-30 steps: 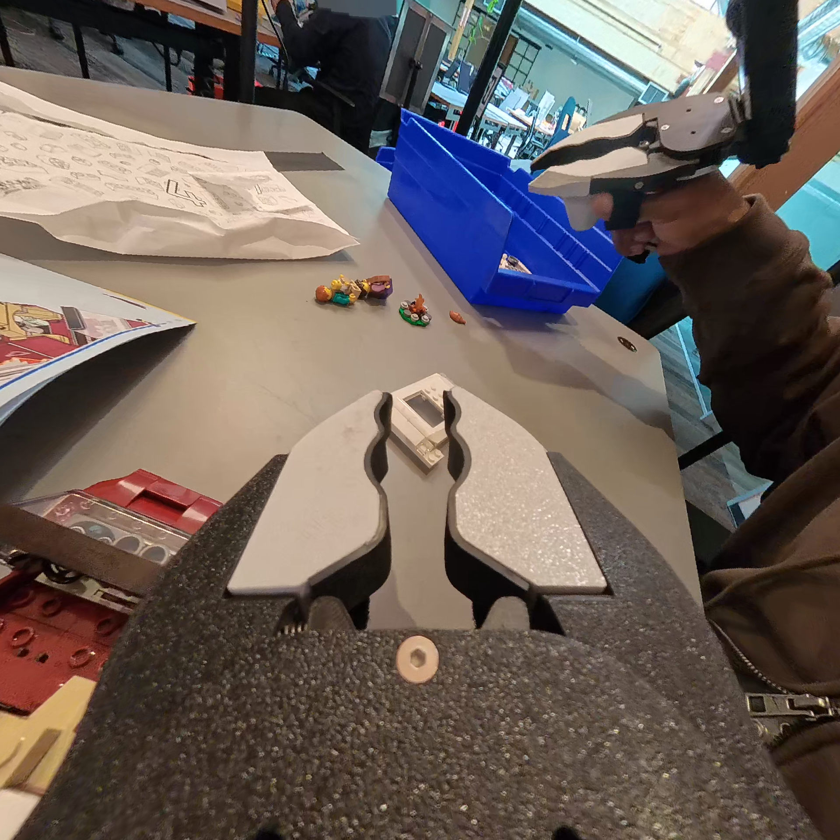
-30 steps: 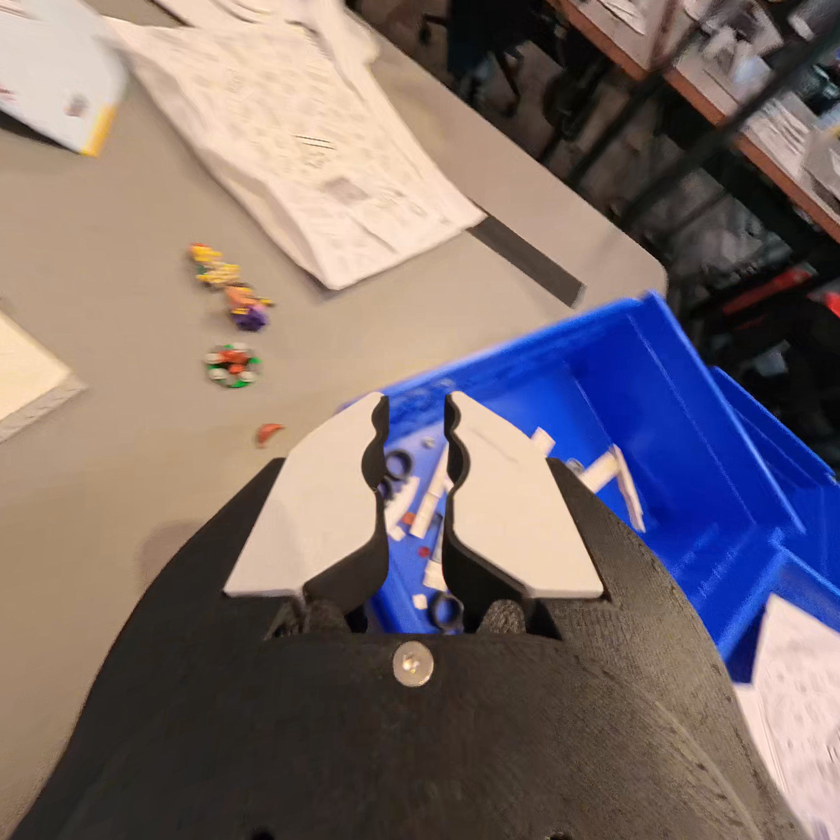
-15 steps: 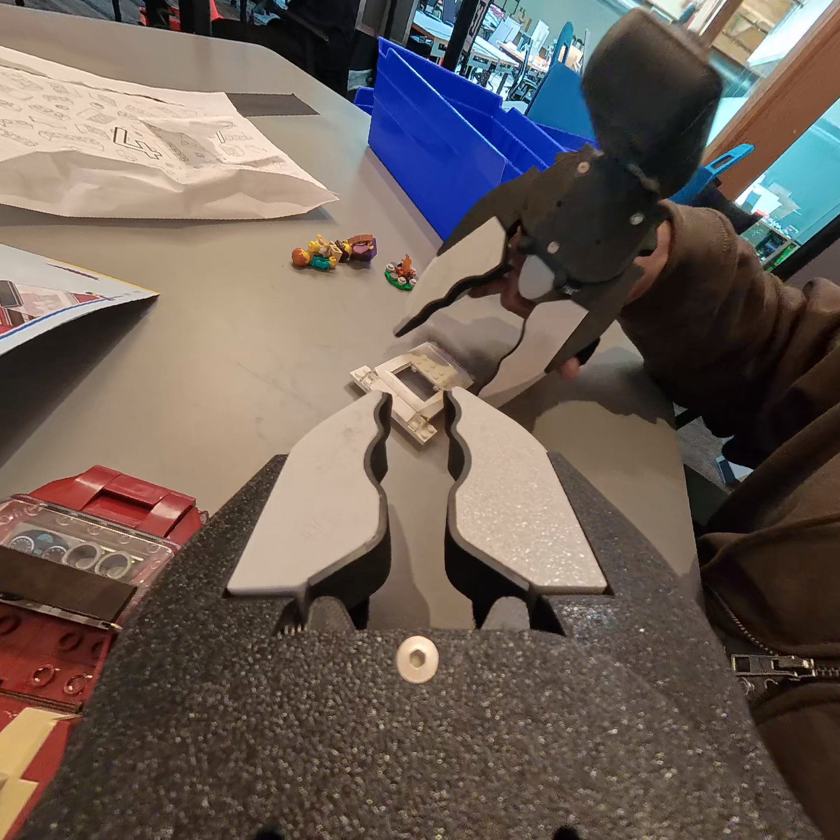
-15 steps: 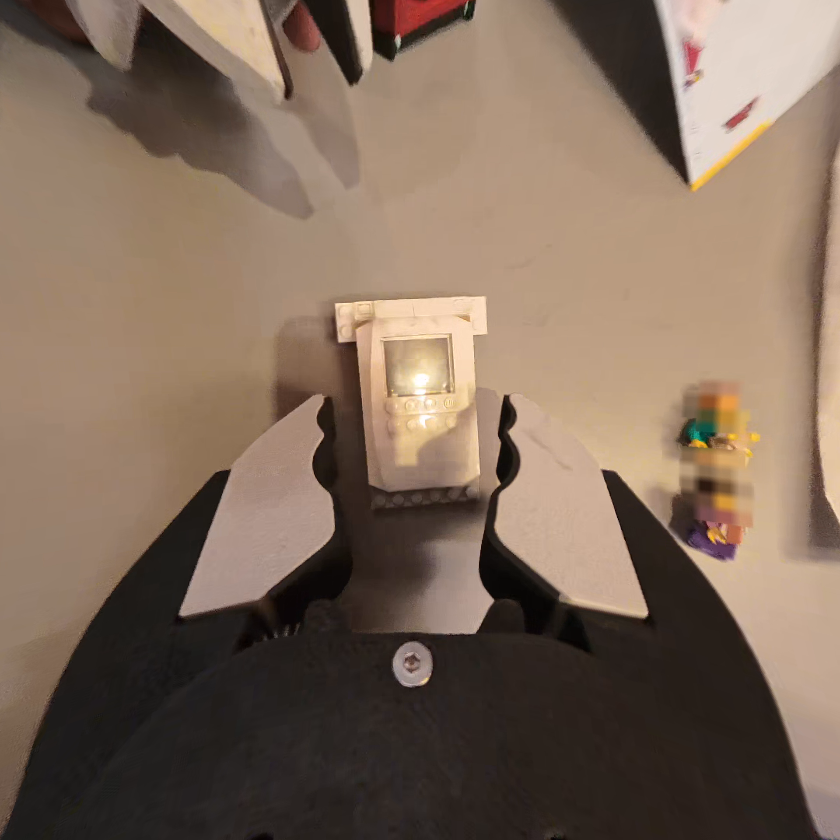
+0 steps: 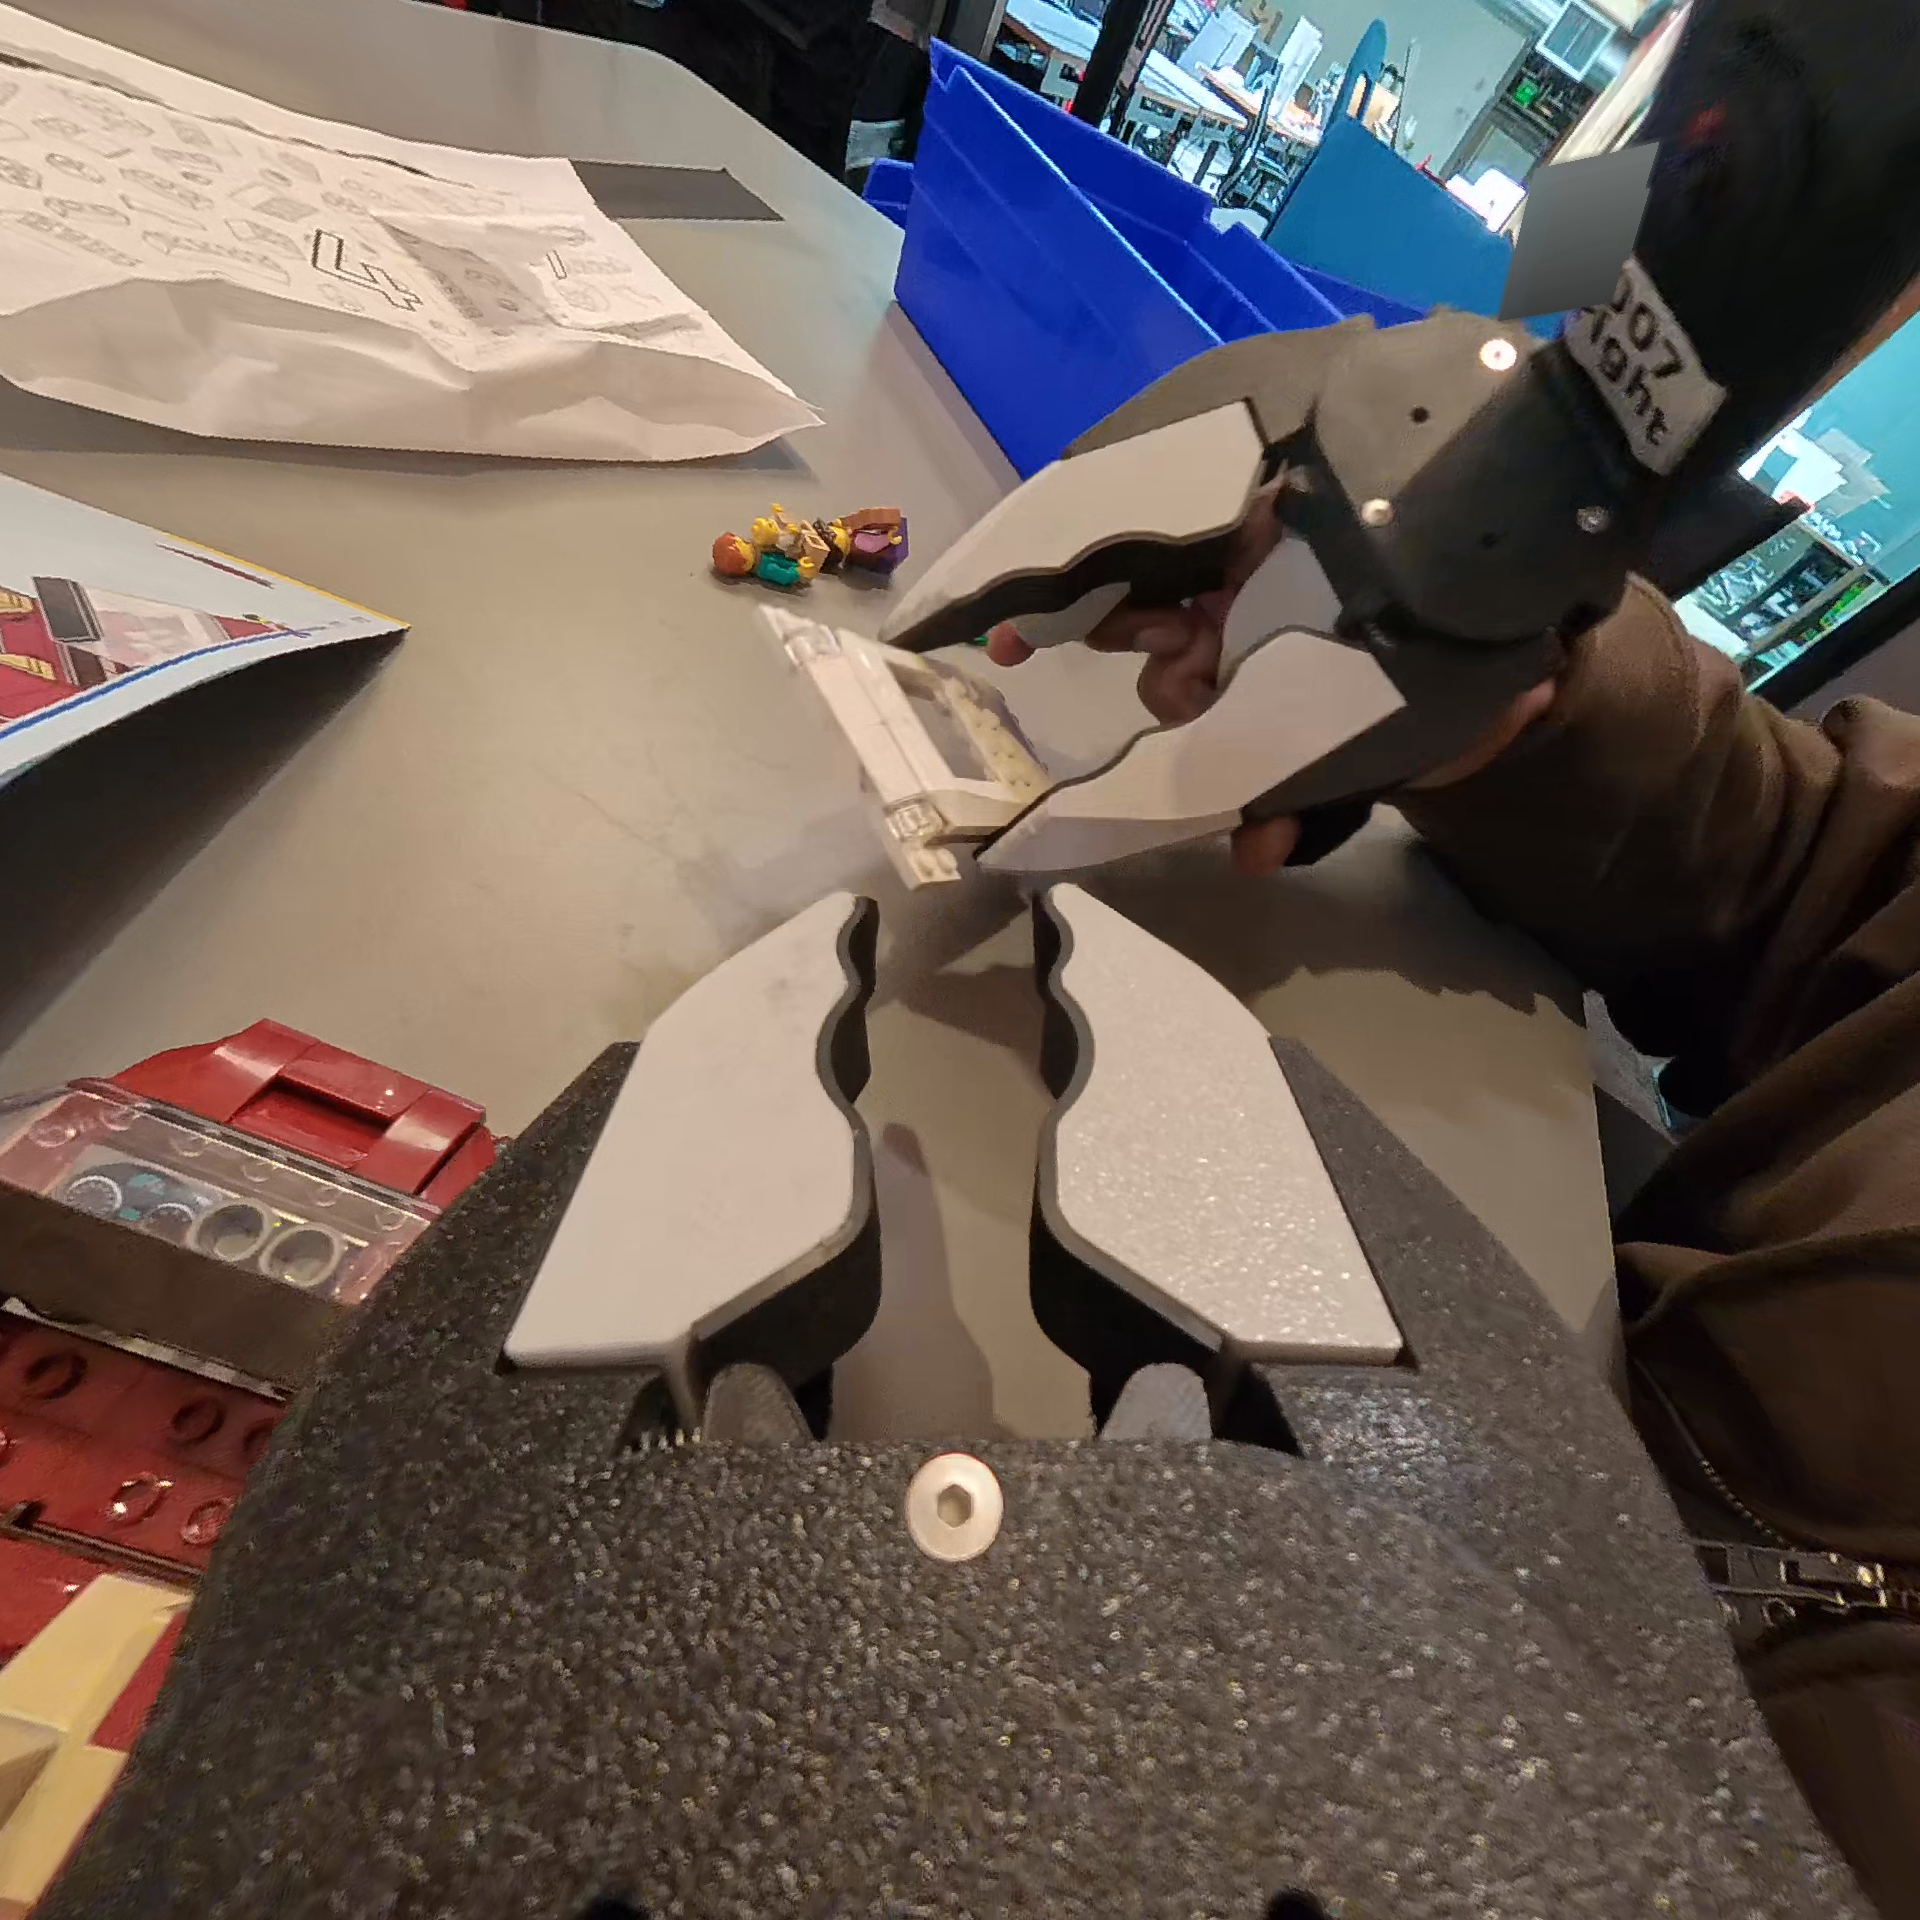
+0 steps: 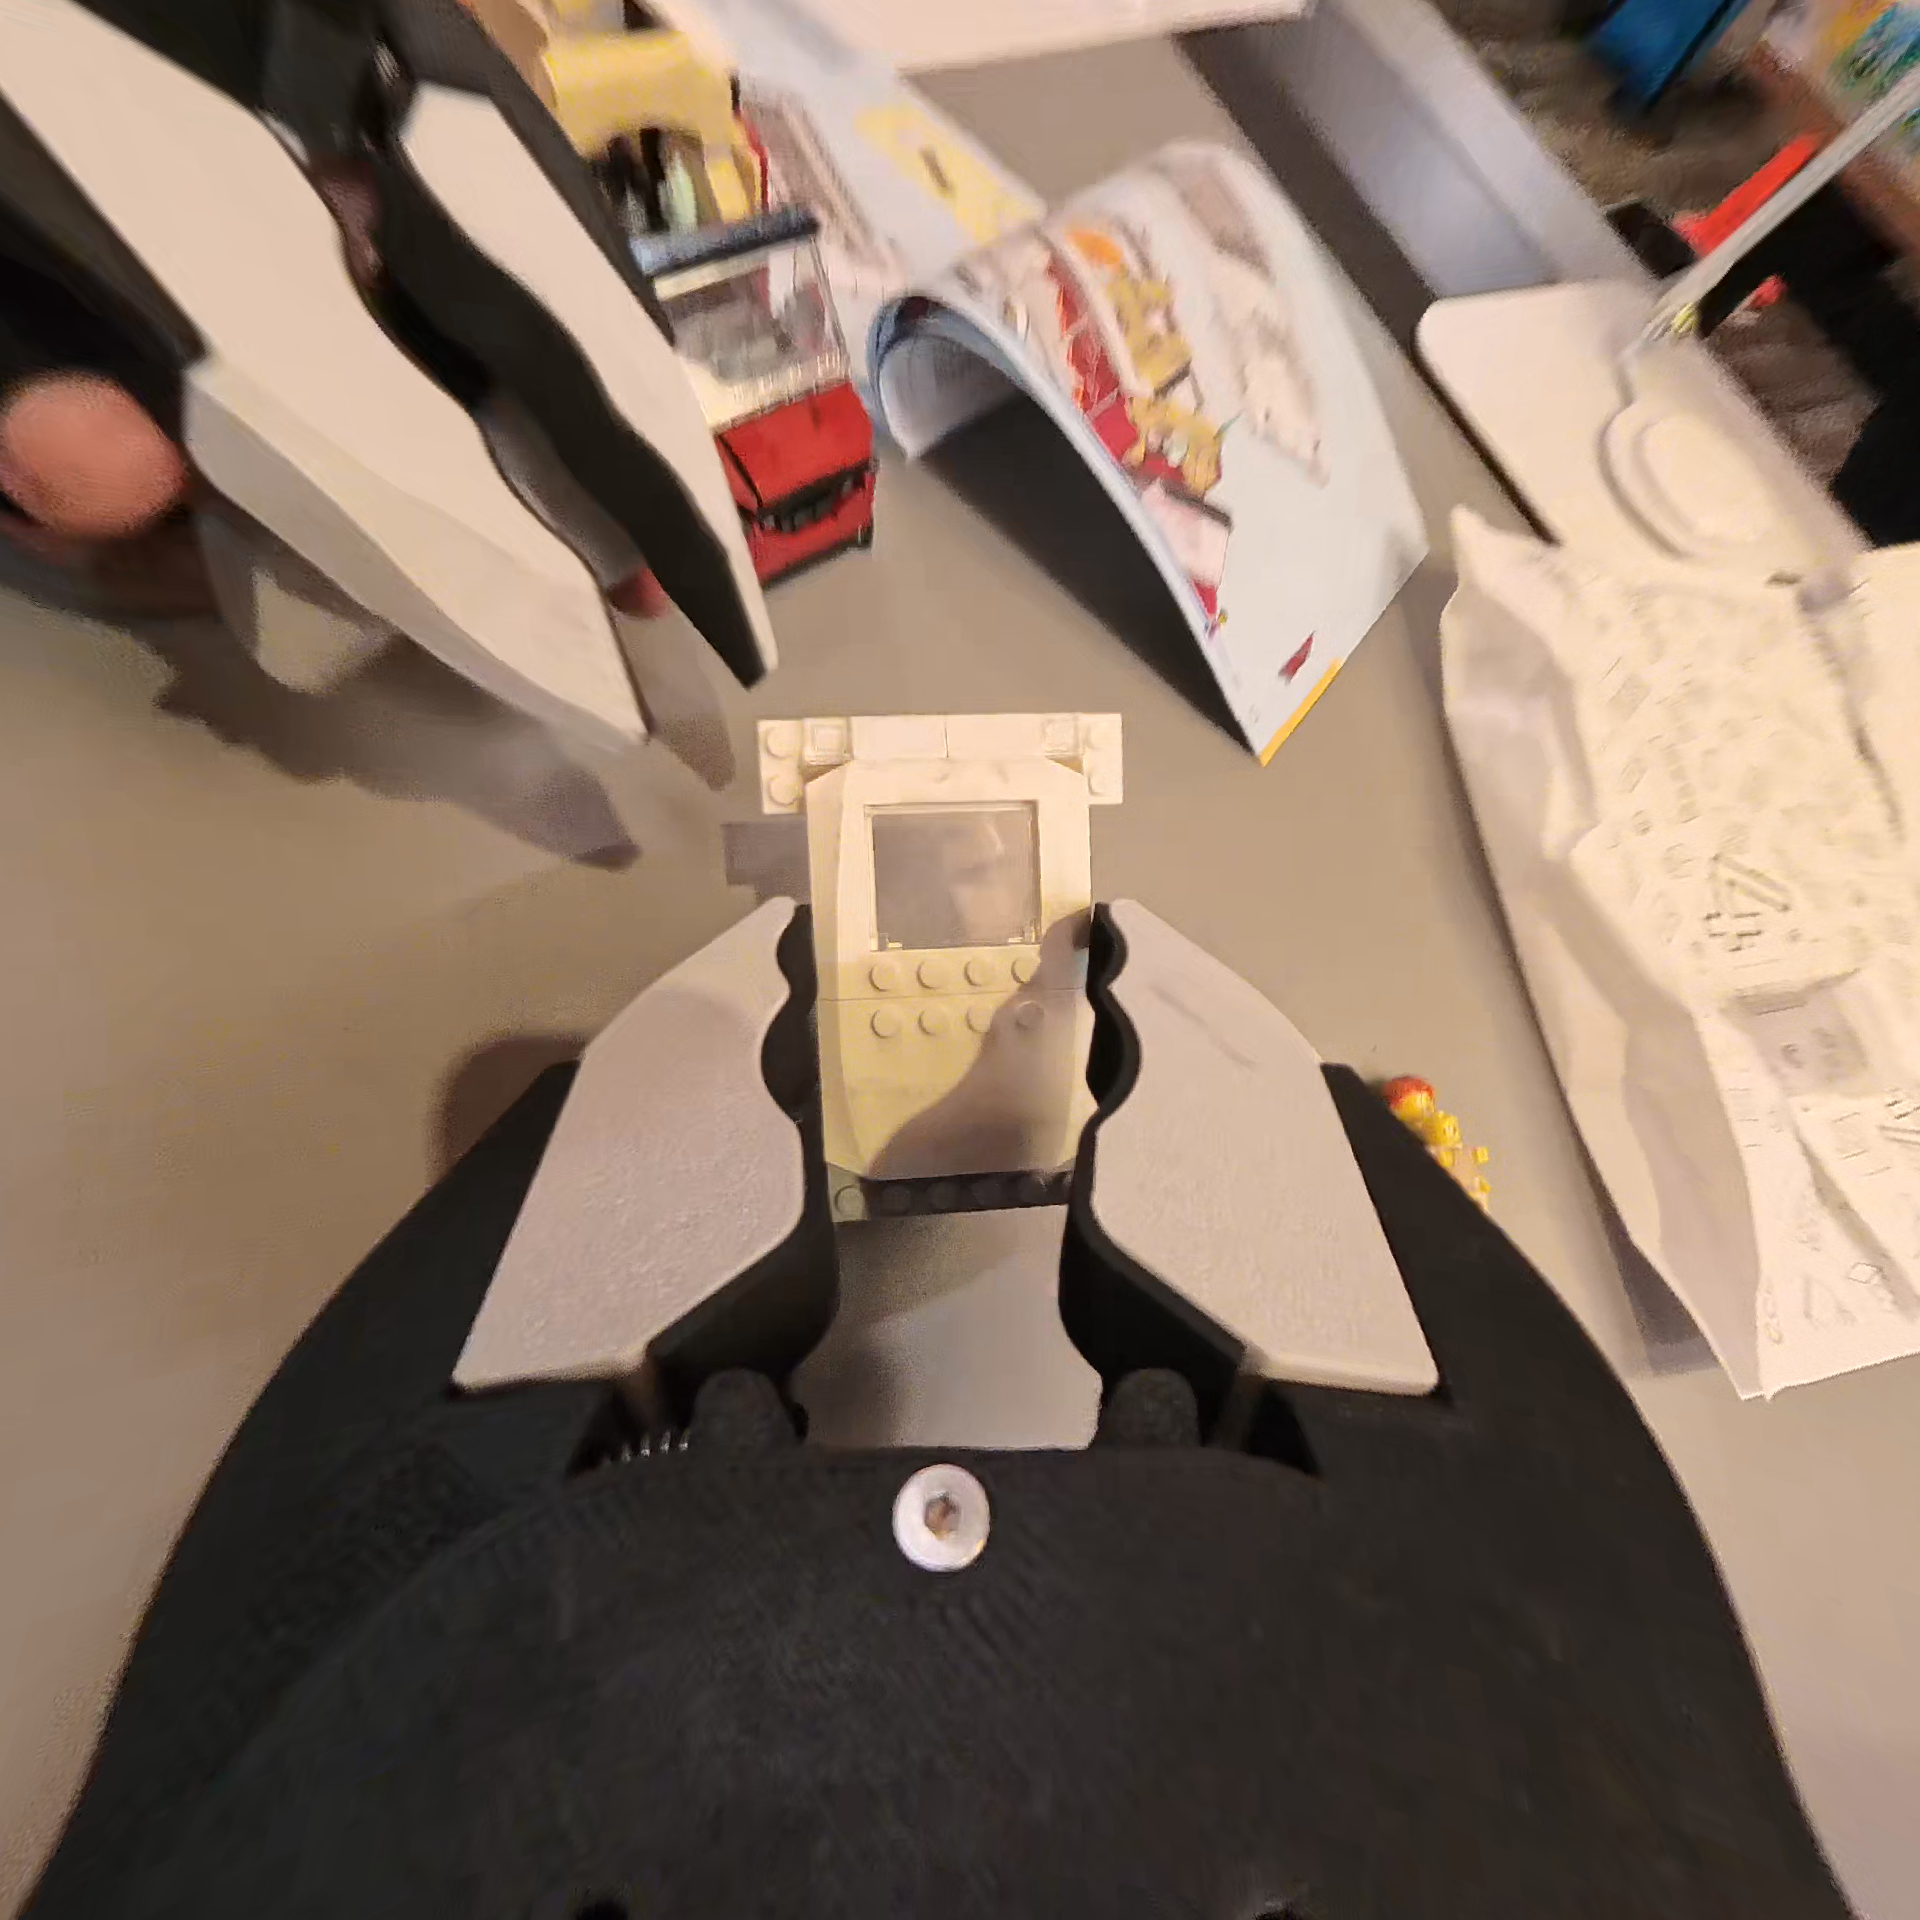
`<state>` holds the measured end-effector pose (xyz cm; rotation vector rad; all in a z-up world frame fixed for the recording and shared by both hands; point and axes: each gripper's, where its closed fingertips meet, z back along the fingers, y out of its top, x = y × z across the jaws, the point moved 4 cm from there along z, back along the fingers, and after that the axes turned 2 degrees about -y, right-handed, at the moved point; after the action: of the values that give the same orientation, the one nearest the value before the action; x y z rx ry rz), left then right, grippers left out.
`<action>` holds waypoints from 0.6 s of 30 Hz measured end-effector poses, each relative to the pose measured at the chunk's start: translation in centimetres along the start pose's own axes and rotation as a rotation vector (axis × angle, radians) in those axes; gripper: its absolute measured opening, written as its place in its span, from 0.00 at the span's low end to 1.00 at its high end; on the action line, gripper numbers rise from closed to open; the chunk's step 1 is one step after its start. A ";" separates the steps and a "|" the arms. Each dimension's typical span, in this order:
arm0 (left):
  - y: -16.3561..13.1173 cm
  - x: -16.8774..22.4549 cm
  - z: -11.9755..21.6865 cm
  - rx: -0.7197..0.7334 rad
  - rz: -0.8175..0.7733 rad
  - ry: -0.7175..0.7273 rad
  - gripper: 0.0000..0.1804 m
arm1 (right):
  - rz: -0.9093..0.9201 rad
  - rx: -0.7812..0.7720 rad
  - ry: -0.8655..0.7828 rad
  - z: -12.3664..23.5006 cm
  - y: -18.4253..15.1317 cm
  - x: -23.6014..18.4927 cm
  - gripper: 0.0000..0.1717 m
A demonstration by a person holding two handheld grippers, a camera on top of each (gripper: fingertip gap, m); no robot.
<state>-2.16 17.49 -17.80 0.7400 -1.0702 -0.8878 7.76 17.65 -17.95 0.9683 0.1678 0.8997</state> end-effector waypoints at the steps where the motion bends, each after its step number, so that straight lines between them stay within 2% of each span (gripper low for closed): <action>1: 0.1 -0.1 0.0 0.007 0.004 0.002 0.16 | 0.004 0.027 -0.013 0.1 0.5 -0.2 0.29; 5: 0.5 -0.1 0.3 0.039 0.025 -0.017 0.15 | 0.032 0.085 -0.041 0.3 1.8 -1.1 0.29; 7: 0.6 0.0 0.4 0.052 0.022 -0.023 0.08 | 0.045 0.107 -0.046 0.4 2.2 -1.5 0.29; 13: 0.9 0.1 0.6 0.070 0.018 -0.017 0.06 | 0.079 0.117 -0.122 0.0 2.1 -1.5 0.29; 18: 0.6 0.0 0.5 0.057 0.025 -0.002 0.06 | 0.189 0.039 -0.245 -1.0 1.7 -1.8 0.38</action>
<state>-2.45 17.73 -17.12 0.7718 -1.1075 -0.8399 5.13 17.40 -17.71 1.1356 -0.1164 0.9443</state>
